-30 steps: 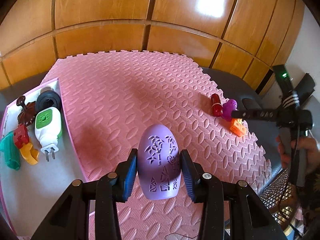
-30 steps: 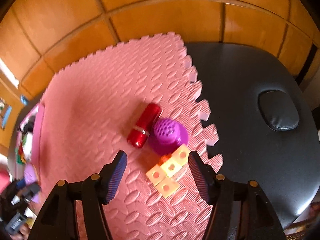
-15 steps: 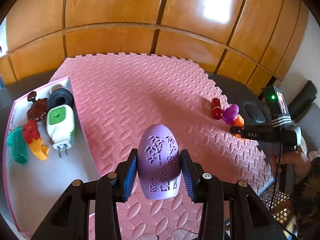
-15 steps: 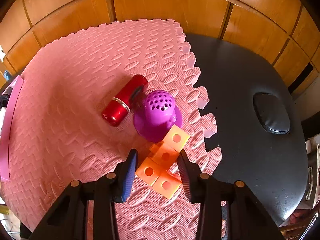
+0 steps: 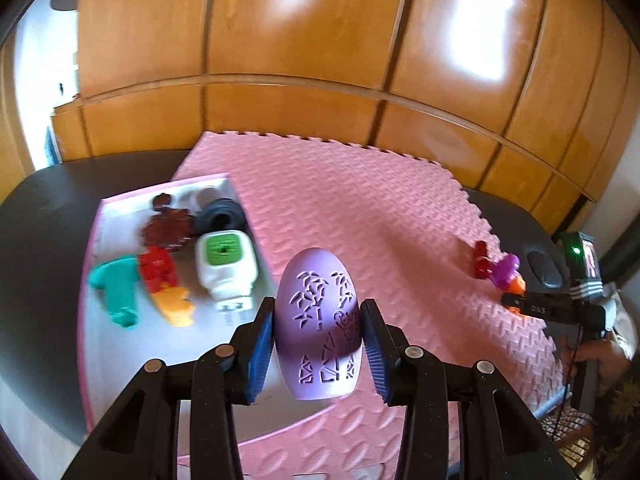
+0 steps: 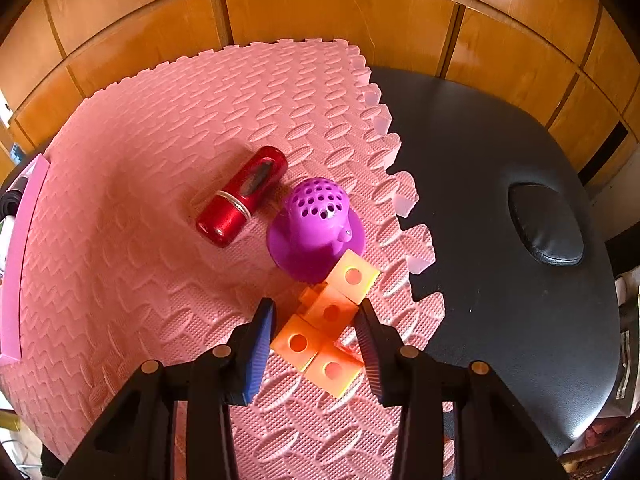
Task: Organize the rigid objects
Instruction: 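Carry the purple egg over the tray with the left tool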
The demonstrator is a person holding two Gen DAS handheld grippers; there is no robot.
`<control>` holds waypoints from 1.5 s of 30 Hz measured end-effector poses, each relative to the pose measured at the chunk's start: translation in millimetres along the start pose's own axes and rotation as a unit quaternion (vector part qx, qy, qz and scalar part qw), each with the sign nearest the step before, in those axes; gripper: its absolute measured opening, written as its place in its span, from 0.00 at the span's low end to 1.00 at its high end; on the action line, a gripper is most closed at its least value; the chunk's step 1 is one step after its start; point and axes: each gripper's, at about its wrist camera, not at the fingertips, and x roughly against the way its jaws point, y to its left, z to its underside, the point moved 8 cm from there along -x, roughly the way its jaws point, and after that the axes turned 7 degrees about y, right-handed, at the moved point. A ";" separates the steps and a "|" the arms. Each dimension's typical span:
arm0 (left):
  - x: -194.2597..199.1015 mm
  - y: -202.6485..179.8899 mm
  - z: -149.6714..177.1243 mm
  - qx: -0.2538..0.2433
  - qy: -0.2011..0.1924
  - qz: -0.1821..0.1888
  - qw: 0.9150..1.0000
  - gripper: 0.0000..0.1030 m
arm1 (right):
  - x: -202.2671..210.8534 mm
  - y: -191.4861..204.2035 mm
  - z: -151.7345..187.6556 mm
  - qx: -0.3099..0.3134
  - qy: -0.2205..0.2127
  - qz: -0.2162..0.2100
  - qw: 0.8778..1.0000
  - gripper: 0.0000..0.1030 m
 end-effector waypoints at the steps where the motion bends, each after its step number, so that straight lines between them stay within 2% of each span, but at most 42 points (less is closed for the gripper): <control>1: 0.5 4.4 0.1 0.003 -0.001 -0.004 1.000 0.41 | 0.2 0.2 -0.1 0.001 -0.002 0.001 1.000 0.39; 16: 3.0 63.0 19.8 0.045 0.011 -0.053 0.998 0.41 | 1.5 0.5 0.2 0.004 -0.004 0.002 1.000 0.39; 27: 6.5 132.1 50.4 0.120 0.034 -0.062 0.990 0.41 | 2.5 0.8 0.0 0.005 -0.005 0.003 1.000 0.39; 37: -17.4 112.3 52.7 0.104 0.058 -0.032 0.992 0.41 | 3.0 0.9 -0.1 0.005 -0.005 0.003 1.000 0.39; 45: -37.0 108.9 48.5 0.104 0.072 -0.038 0.991 0.41 | 3.1 1.1 0.0 0.005 -0.005 0.003 1.000 0.39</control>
